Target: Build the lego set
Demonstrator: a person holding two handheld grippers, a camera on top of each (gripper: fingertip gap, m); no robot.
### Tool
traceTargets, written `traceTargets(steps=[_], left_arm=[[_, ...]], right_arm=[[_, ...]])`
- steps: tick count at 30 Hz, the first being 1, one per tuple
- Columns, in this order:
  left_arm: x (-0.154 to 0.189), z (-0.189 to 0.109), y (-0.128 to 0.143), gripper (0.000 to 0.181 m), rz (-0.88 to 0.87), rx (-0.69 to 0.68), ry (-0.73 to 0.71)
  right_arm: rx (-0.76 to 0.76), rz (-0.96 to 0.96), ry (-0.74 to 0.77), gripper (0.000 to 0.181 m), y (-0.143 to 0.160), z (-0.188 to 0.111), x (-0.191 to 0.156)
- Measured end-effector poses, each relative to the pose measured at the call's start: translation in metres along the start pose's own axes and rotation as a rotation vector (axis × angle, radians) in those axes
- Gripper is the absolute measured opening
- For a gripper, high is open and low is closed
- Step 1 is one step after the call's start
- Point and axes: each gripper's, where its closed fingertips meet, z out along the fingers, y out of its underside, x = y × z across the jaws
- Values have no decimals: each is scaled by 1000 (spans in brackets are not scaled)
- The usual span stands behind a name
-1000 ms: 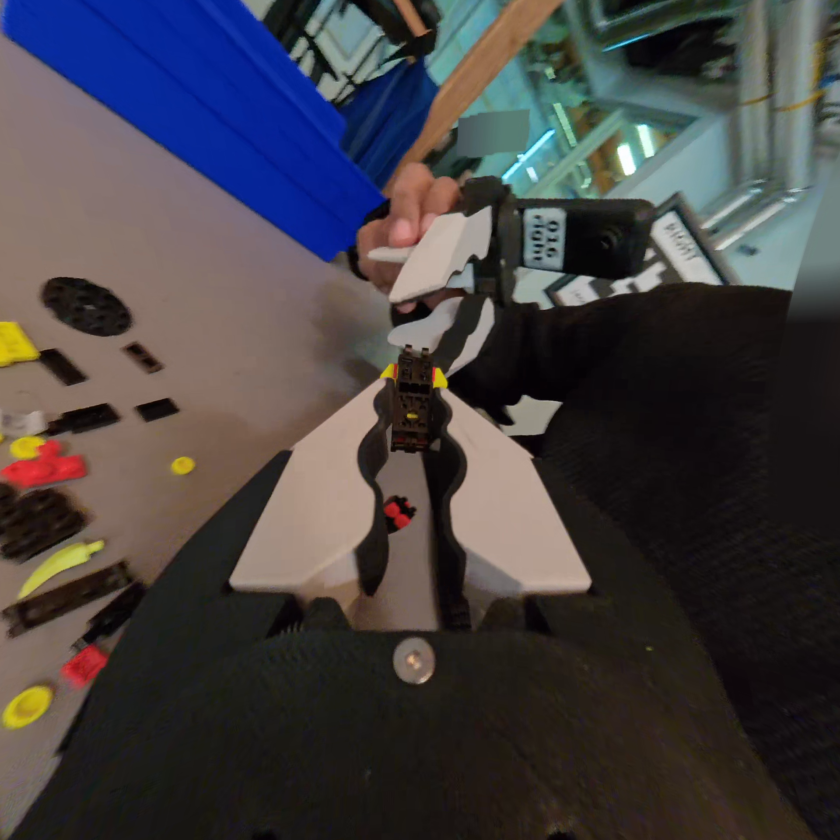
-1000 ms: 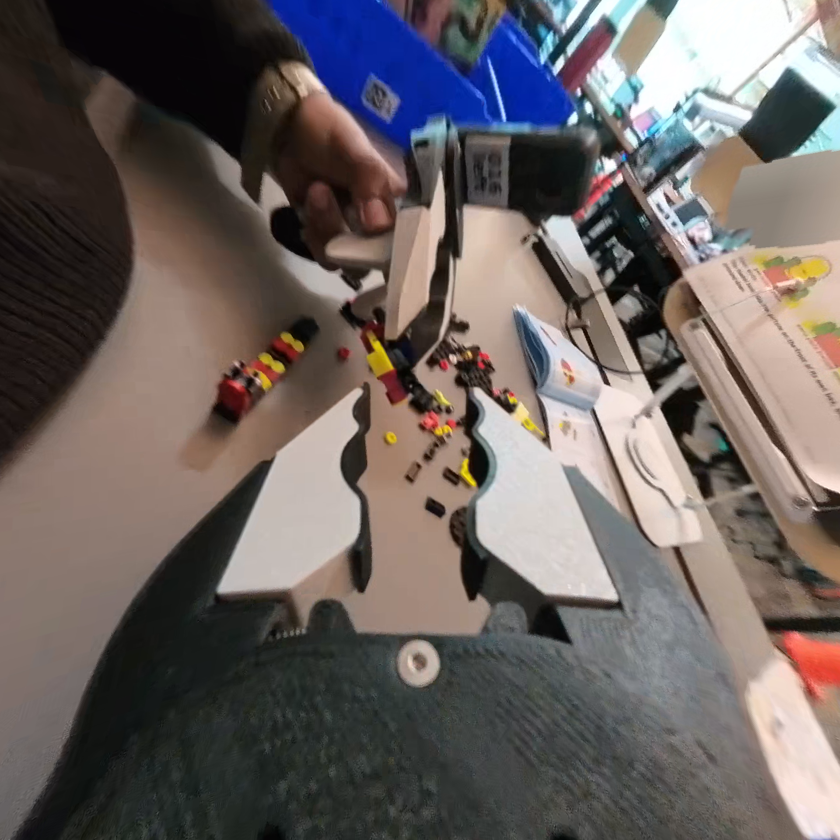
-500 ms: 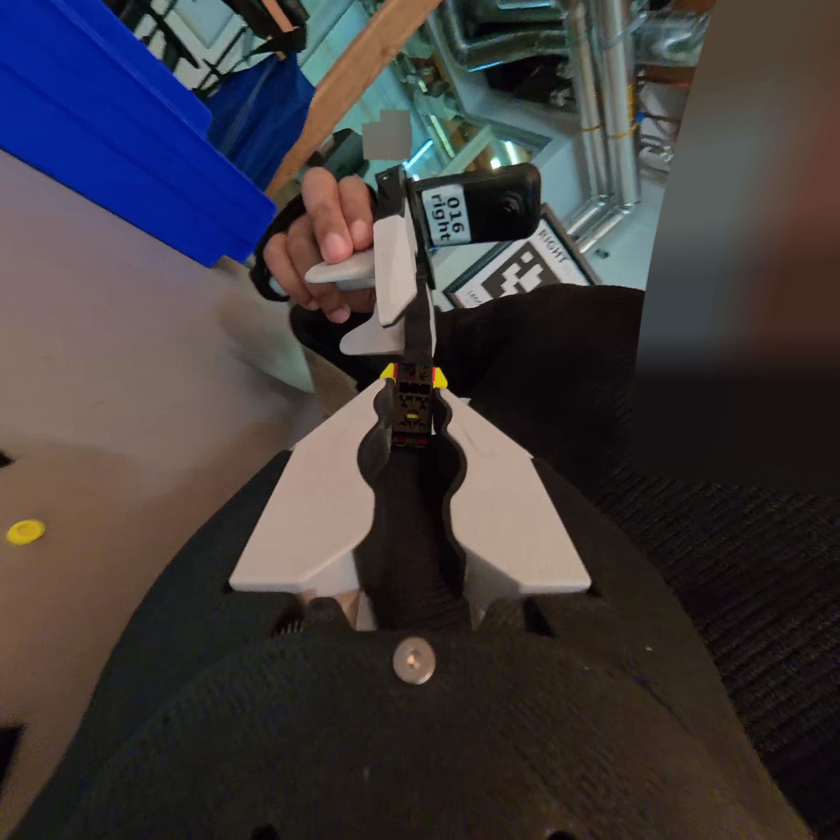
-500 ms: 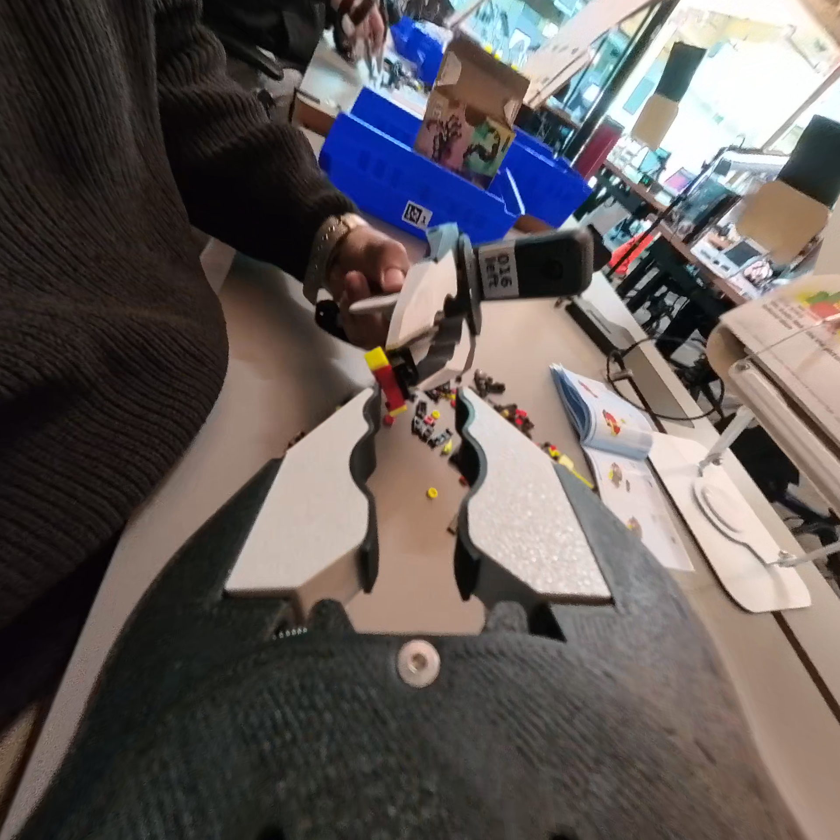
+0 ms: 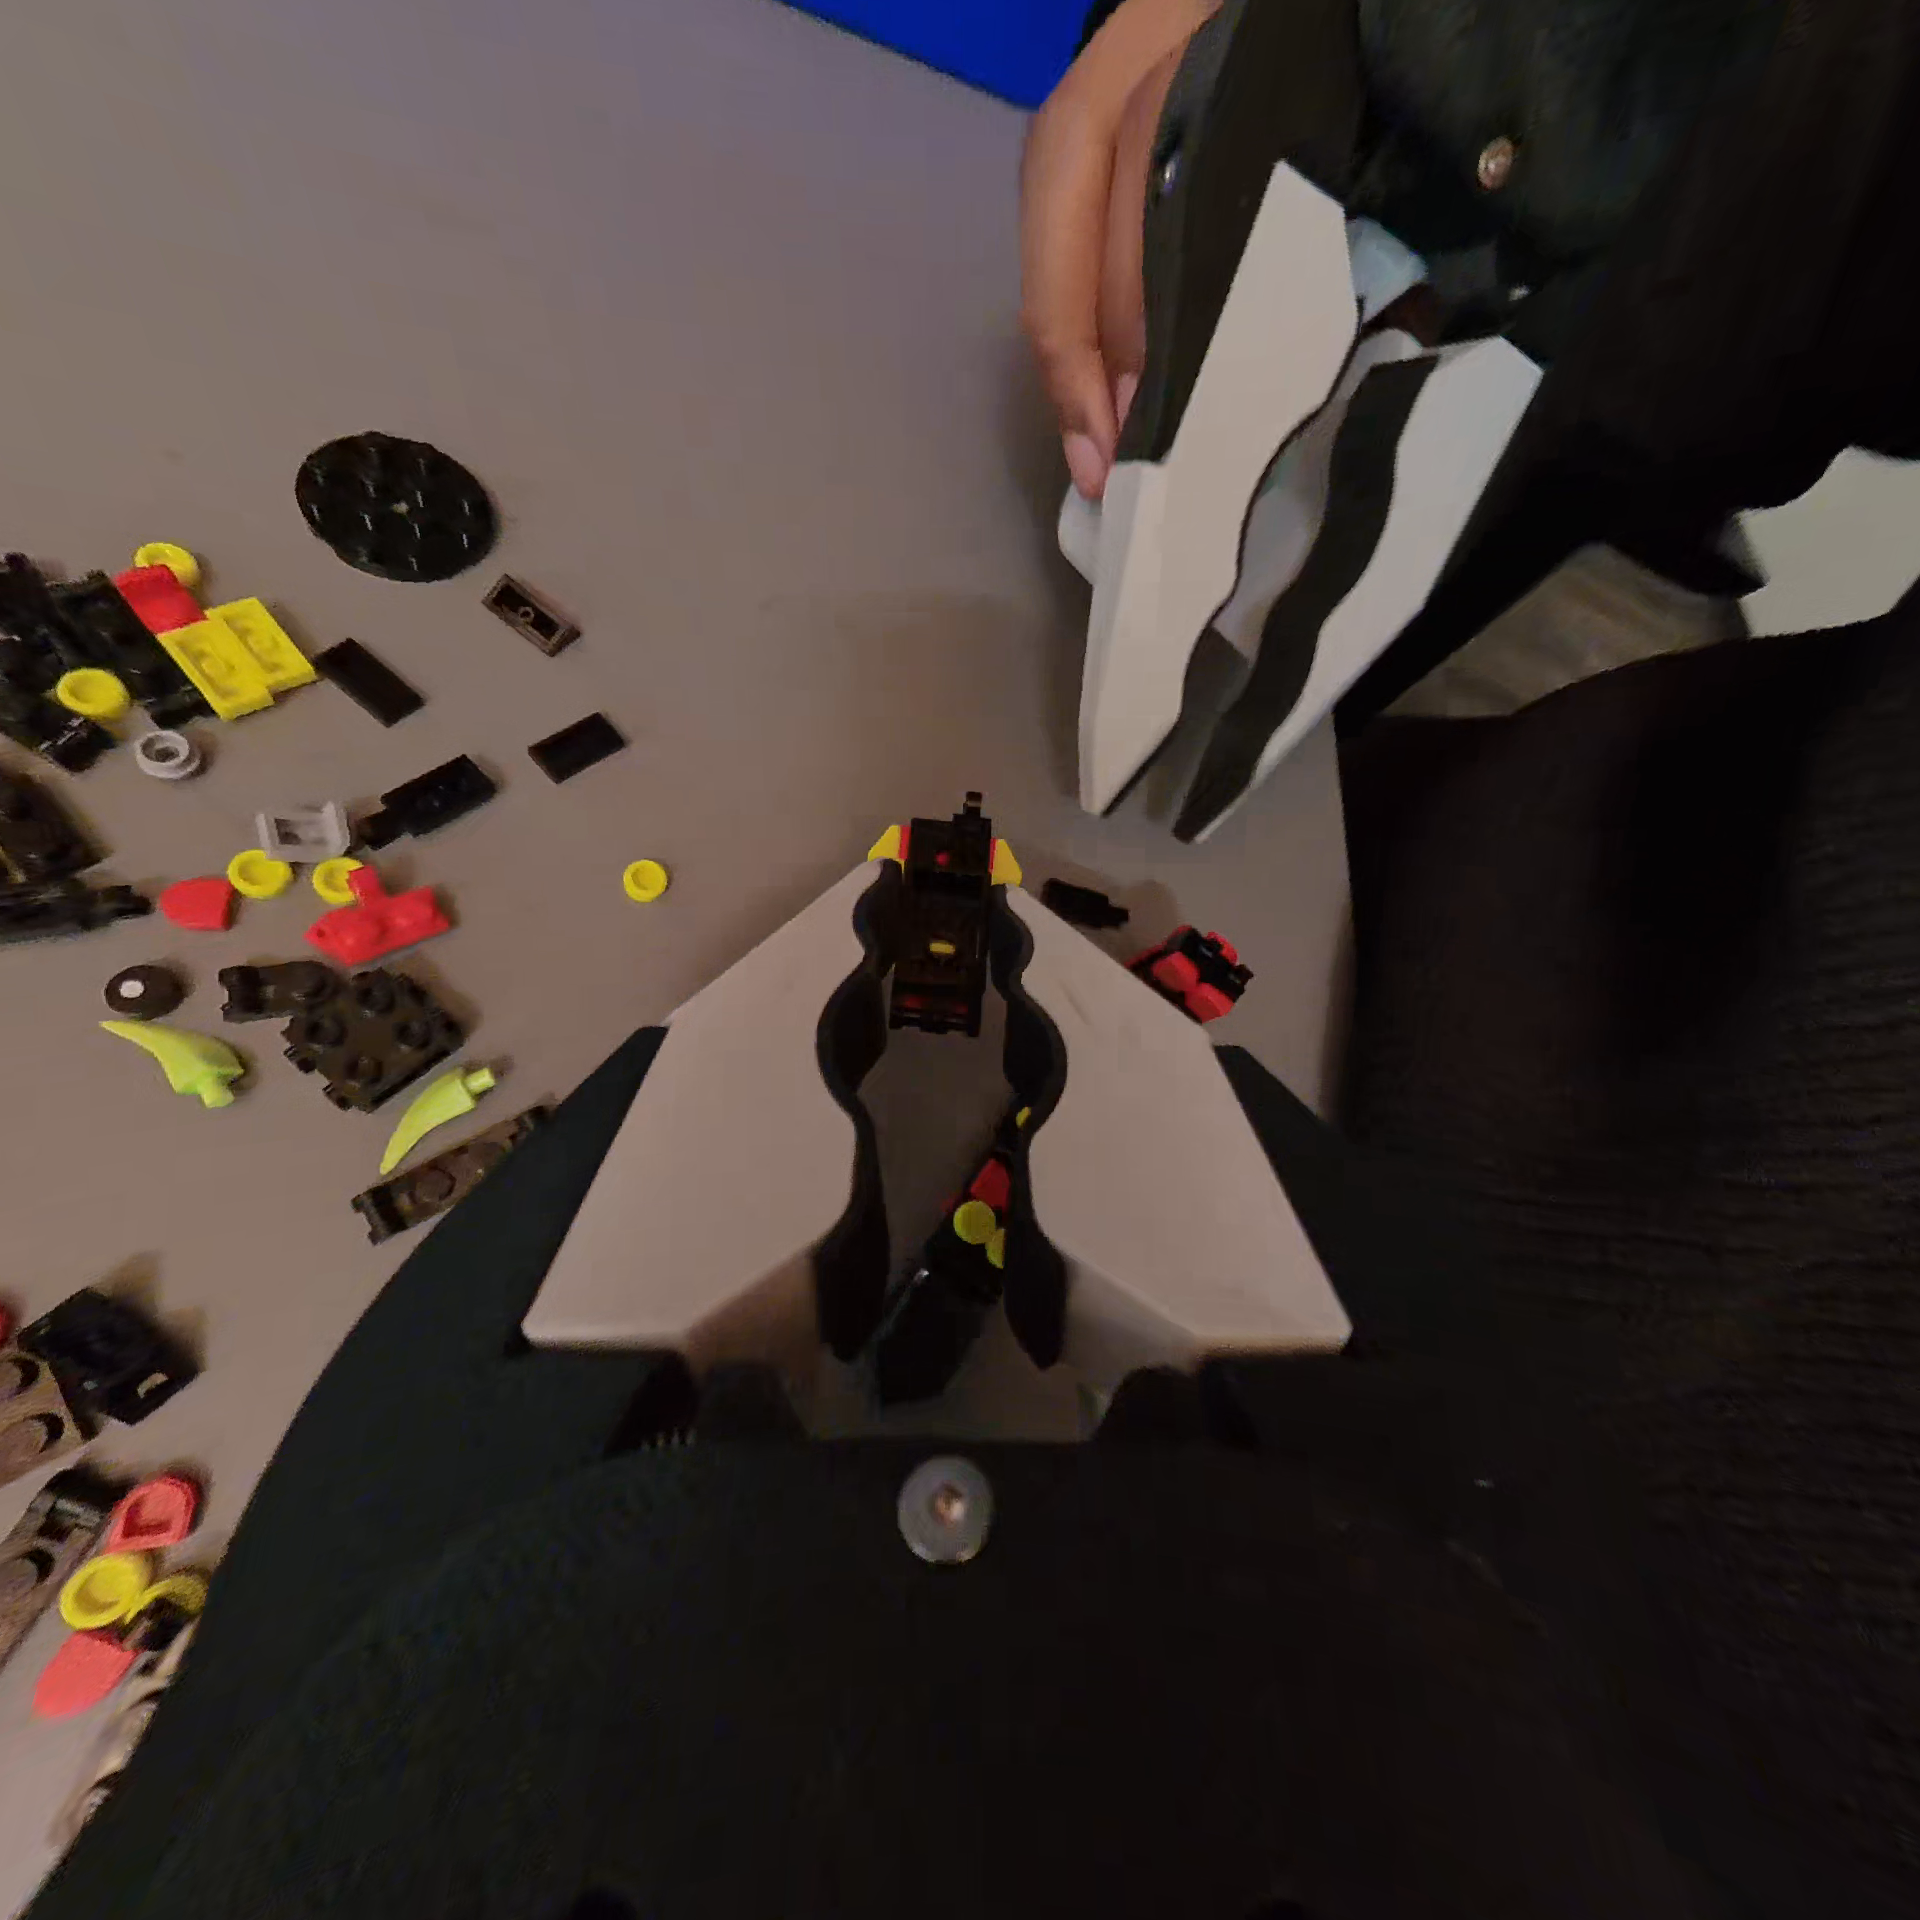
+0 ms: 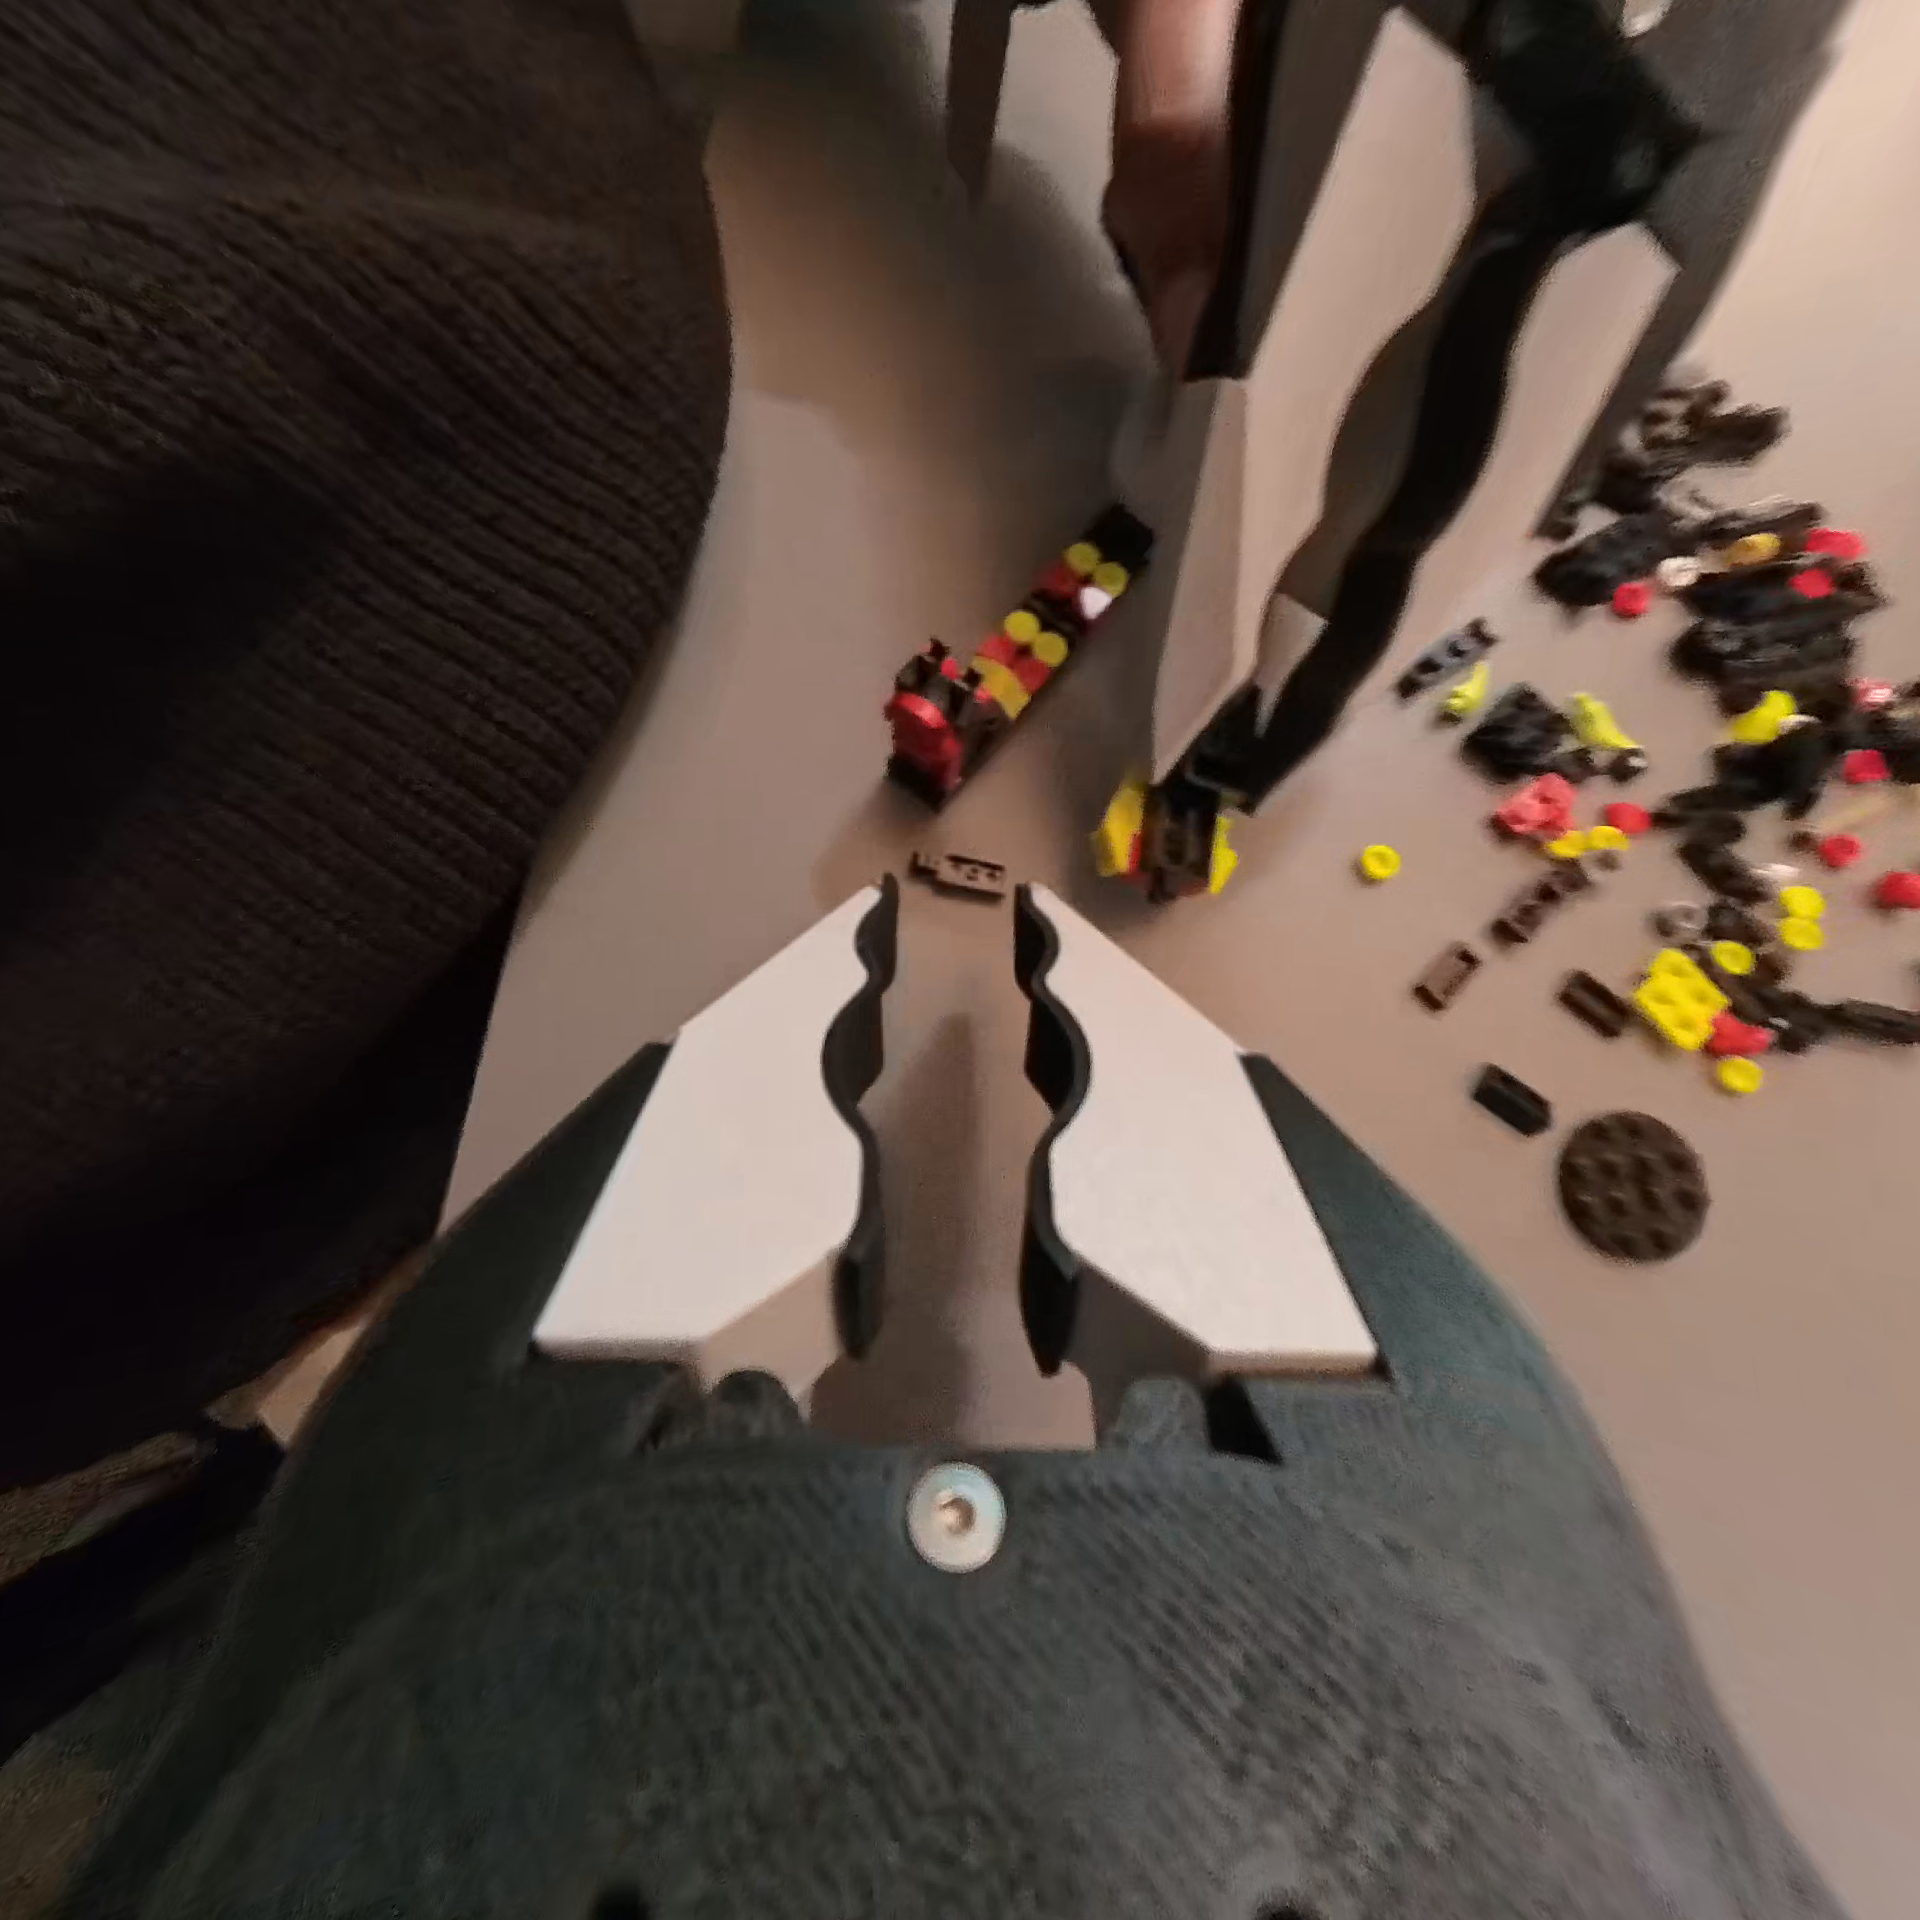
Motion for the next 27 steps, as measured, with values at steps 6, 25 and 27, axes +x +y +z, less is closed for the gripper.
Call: traceTargets(steps=[6, 25, 27], left_arm=[[-2, 4, 6, 15, 19, -39, -28], [-3, 7, 10, 15, 62, -60, -61], [-3, 7, 10, 15, 68, -61, -63]], right_arm=[[-97, -25, 4, 33, 9, 19, -4], [-45, 622, 397, 30, 8, 14, 5], [-61, 632, 386, 28, 10, 19, 3]])
